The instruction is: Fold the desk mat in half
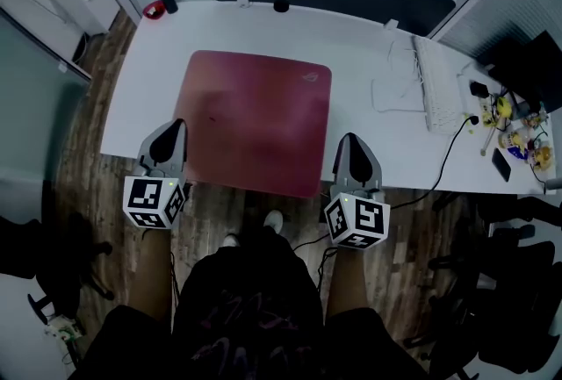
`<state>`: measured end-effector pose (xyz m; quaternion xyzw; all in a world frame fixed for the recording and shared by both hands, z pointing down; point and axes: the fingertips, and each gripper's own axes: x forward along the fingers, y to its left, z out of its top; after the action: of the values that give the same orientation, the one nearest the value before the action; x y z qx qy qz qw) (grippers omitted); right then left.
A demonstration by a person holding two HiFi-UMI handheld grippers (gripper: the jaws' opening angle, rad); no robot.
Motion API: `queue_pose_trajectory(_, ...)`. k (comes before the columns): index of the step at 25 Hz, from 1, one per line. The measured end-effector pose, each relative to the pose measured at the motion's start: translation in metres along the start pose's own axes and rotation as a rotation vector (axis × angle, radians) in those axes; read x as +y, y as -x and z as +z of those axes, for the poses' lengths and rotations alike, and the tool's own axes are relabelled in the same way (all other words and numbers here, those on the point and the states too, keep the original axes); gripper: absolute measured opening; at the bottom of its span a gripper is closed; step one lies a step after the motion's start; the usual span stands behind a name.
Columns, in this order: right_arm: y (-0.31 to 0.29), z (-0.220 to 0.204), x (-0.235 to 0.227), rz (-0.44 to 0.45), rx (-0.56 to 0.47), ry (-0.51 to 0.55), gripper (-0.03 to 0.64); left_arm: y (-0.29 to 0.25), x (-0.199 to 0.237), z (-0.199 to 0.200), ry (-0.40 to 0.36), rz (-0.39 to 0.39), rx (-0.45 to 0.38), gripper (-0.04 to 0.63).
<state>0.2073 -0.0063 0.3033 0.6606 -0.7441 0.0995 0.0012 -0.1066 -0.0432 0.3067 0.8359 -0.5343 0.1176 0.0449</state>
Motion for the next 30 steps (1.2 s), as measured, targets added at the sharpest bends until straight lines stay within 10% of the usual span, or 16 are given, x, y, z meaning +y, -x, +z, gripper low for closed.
queue_pose_trajectory(14,-0.016,-0.001,0.016,0.049,0.003,-0.021,0.006,0.024,0.041,0.007,0.014,0.100,-0.023,-0.002)
queue_pose_trajectory(30,-0.019,-0.012,0.041,-0.014,0.041,0.020,0.006,0.003,0.060,-0.015,0.045,-0.003,-0.002,-0.002)
